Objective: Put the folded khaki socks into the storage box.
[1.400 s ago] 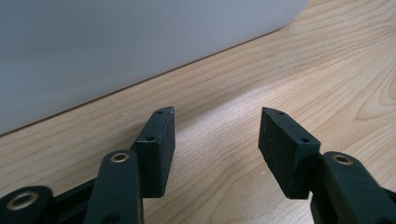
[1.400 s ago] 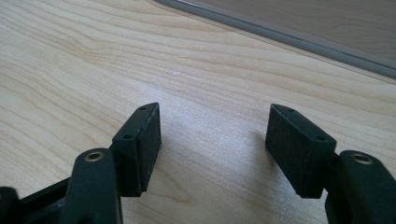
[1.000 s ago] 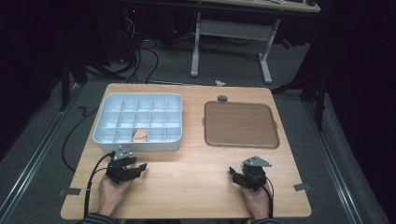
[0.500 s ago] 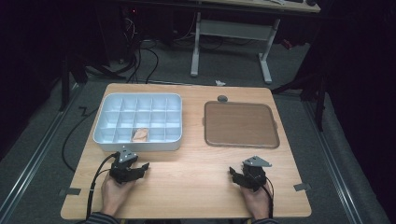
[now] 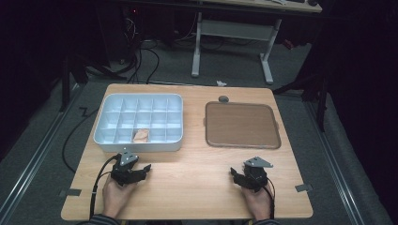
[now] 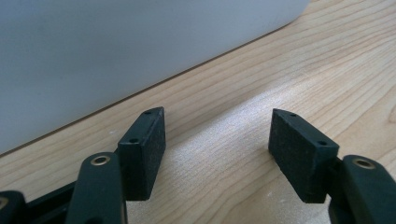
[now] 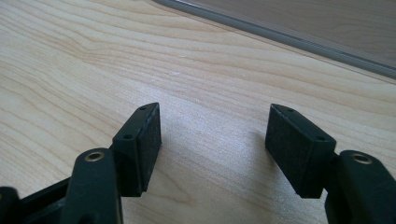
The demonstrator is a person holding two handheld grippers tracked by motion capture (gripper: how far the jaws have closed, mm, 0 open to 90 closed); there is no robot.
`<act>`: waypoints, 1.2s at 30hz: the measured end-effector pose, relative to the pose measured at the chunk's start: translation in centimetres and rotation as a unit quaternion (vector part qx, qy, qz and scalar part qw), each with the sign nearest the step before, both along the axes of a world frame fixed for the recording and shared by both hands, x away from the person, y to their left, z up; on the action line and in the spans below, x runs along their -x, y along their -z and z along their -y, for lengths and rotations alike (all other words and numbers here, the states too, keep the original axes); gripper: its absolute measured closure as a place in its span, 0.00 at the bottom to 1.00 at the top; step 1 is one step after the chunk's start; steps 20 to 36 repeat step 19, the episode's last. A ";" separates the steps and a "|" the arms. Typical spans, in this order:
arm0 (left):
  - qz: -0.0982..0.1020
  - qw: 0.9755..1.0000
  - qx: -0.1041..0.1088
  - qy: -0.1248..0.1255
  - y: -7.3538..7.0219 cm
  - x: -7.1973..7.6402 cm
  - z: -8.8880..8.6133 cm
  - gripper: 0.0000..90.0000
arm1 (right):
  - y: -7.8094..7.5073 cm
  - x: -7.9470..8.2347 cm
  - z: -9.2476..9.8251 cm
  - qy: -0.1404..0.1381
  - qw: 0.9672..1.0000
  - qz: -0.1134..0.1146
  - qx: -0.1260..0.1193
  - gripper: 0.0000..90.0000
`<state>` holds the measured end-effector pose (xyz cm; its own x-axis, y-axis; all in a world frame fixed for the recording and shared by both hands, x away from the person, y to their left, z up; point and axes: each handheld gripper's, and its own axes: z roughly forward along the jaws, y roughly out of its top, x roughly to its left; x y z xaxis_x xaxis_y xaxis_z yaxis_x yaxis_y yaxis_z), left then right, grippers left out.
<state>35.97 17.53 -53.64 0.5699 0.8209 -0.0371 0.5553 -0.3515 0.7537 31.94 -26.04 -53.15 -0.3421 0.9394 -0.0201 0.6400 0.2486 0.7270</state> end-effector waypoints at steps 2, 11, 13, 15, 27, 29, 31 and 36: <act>0.001 1.000 -0.001 -0.001 0.0 0.0 0.0 0.41 | 0.0 0.0 0.0 0.002 1.000 -0.001 -0.001 0.40; 0.003 1.000 -0.009 -0.006 0.0 0.1 0.2 0.39 | 0.0 0.0 0.0 0.002 1.000 0.000 -0.001 0.40; 0.003 1.000 -0.009 -0.007 0.0 0.1 0.2 0.39 | 0.0 0.0 0.0 0.002 1.000 -0.001 -0.001 0.40; 0.003 1.000 -0.008 -0.007 0.0 0.1 0.1 0.38 | 0.0 0.0 0.0 0.002 1.000 -0.001 -0.001 0.40; 0.001 1.000 -0.007 -0.007 0.0 0.1 0.1 0.38 | 0.0 0.0 0.0 0.002 1.000 -0.001 0.000 0.40; 0.001 1.000 -0.007 -0.007 0.0 0.1 0.1 0.38 | 0.0 0.0 0.0 0.002 1.000 -0.001 0.000 0.40; 0.001 1.000 -0.007 -0.007 0.0 0.1 0.1 0.38 | 0.0 0.0 0.0 0.002 1.000 -0.001 0.000 0.40; 0.001 1.000 -0.007 -0.007 0.0 0.1 0.1 0.38 | 0.0 0.0 0.0 0.002 1.000 -0.001 0.000 0.40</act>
